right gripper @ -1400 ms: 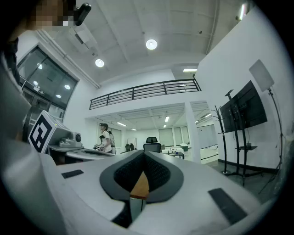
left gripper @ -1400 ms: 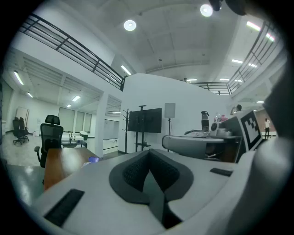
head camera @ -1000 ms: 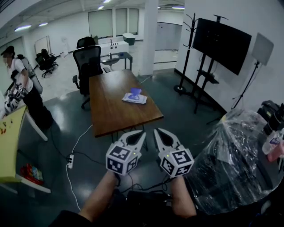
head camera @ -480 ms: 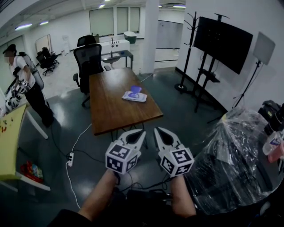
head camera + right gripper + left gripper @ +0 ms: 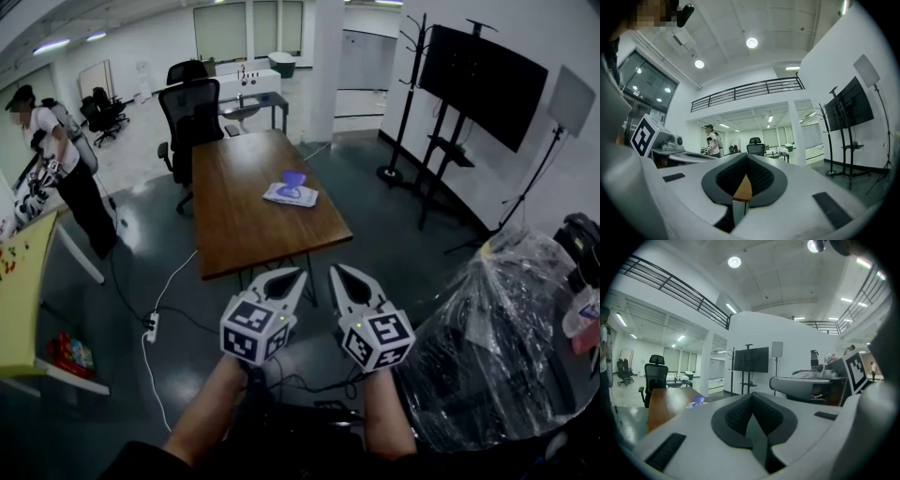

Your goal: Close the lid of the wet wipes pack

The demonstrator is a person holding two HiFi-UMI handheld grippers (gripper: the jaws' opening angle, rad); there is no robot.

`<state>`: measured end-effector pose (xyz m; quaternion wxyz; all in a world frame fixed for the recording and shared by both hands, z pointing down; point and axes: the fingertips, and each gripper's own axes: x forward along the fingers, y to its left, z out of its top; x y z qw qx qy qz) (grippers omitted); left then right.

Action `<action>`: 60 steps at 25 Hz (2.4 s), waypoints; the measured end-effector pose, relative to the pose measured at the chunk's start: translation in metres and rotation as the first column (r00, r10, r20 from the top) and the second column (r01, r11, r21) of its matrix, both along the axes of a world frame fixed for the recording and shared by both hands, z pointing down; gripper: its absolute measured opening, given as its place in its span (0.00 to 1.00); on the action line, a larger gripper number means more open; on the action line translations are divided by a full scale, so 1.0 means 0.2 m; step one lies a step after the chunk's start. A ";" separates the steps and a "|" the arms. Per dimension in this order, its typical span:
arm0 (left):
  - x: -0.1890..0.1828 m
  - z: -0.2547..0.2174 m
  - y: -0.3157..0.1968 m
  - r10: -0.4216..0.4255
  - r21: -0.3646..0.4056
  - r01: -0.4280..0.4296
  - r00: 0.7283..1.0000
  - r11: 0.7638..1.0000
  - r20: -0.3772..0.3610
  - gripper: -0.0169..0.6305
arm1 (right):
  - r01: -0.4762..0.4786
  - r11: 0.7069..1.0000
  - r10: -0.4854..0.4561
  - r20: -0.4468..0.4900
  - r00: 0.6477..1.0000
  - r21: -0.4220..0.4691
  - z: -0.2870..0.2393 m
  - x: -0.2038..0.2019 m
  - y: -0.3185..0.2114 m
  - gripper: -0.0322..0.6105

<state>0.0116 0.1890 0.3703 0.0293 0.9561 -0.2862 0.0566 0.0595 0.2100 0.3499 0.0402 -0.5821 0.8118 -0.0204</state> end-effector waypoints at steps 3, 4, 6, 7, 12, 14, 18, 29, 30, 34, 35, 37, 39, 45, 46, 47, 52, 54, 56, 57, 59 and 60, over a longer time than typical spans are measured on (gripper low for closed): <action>-0.01 0.01 -0.11 0.004 -0.011 -0.004 1.000 1.000 -0.007 0.04 | -0.003 1.000 0.003 -0.006 1.000 -0.011 0.01 -0.01 -0.10 0.06; -0.01 0.01 -0.15 0.008 -0.014 -0.008 1.000 1.000 -0.009 0.04 | -0.009 1.000 0.009 -0.008 1.000 -0.015 0.01 -0.01 -0.14 0.06; -0.02 0.01 -0.25 0.017 -0.019 -0.017 1.000 1.000 -0.012 0.04 | -0.020 1.000 0.020 -0.013 1.000 -0.023 0.01 -0.02 -0.24 0.06; -0.02 0.00 -0.30 0.021 -0.019 -0.021 1.000 1.000 -0.014 0.04 | -0.024 0.999 0.024 -0.017 1.000 -0.026 0.01 -0.02 -0.29 0.06; -0.02 0.01 -0.61 0.047 -0.024 -0.047 0.999 0.999 -0.024 0.04 | -0.048 0.998 0.047 -0.038 0.998 -0.040 0.02 -0.03 -0.58 0.06; -0.02 0.01 -0.72 0.063 -0.031 -0.064 0.998 0.997 -0.028 0.04 | -0.066 0.997 0.064 -0.045 0.997 -0.049 0.01 -0.03 -0.69 0.06; -0.04 0.00 -0.94 0.100 -0.051 -0.102 0.994 0.993 -0.039 0.04 | -0.094 0.994 0.090 -0.055 0.994 -0.064 0.01 -0.06 -0.91 0.06; -0.03 0.01 -1.33 0.163 -0.068 -0.166 0.986 0.984 -0.044 0.04 | -0.160 0.984 0.155 -0.069 0.985 -0.077 -0.01 -0.09 -1.32 0.06; -0.03 0.01 -1.36 0.159 -0.069 -0.162 0.986 0.984 -0.045 0.04 | -0.157 0.985 0.152 -0.071 0.986 -0.078 -0.01 -0.08 -1.35 0.06; 0.01 0.04 -1.51 0.130 -0.071 -0.133 0.990 0.989 -0.045 0.04 | -0.117 0.991 0.112 -0.067 0.991 -0.070 0.01 -0.05 -1.51 0.06; 0.02 0.05 -1.54 0.123 -0.073 -0.125 0.992 0.989 -0.040 0.04 | -0.104 0.992 0.100 -0.062 0.993 -0.069 0.02 -0.03 -1.56 0.06; 0.06 0.07 -1.61 0.101 -0.075 -0.104 0.994 0.992 -0.030 0.04 | -0.081 0.995 0.077 -0.053 0.996 -0.066 0.03 0.01 -1.64 0.06; 0.12 0.08 -1.70 0.073 -0.071 -0.074 0.997 0.995 -0.024 0.04 | -0.055 0.997 0.052 -0.050 0.997 -0.061 0.02 0.08 -1.73 0.06; 0.31 0.12 -1.94 -0.008 -0.077 0.007 1.000 0.997 -0.011 0.04 | 0.024 0.998 -0.025 -0.027 0.999 -0.051 0.05 0.32 -2.01 0.06; 0.35 0.12 -1.98 -0.020 -0.079 0.019 1.000 0.997 -0.007 0.04 | 0.034 0.998 -0.036 -0.022 0.999 -0.052 0.06 0.36 -2.05 0.06; 0.38 0.13 -2.01 -0.032 -0.081 0.031 0.999 0.996 -0.003 0.04 | 0.048 0.998 -0.049 -0.017 0.999 -0.052 0.06 0.40 -2.09 0.06; 0.50 0.13 -2.18 -0.100 -0.081 0.101 0.995 0.992 0.015 0.04 | 0.110 0.992 -0.110 0.001 0.994 -0.067 0.09 0.52 -2.27 0.06; 0.52 0.14 -2.23 -0.127 -0.083 0.129 0.992 0.988 0.022 0.04 | 0.135 0.988 -0.136 0.001 0.991 -0.075 0.10 0.55 -2.33 0.06; 0.54 0.14 -2.28 -0.148 -0.091 0.150 0.989 0.984 0.030 0.04 | 0.156 0.985 -0.157 0.002 0.988 -0.079 0.10 0.57 -2.38 0.06; 0.55 0.14 -2.30 -0.157 -0.093 0.159 0.987 0.983 0.033 0.04 | 0.163 0.983 -0.164 0.004 0.987 -0.081 0.11 0.58 -2.40 0.06; 0.57 0.15 -2.34 -0.169 -0.096 0.172 0.985 0.980 0.039 0.04 | 0.173 0.981 -0.173 0.007 0.985 -0.088 0.12 0.59 -2.45 0.06; 0.57 0.16 -2.35 -0.172 -0.099 0.176 0.984 0.979 0.043 0.04 | 0.175 0.980 -0.175 0.006 0.984 -0.094 0.12 0.60 -2.47 0.06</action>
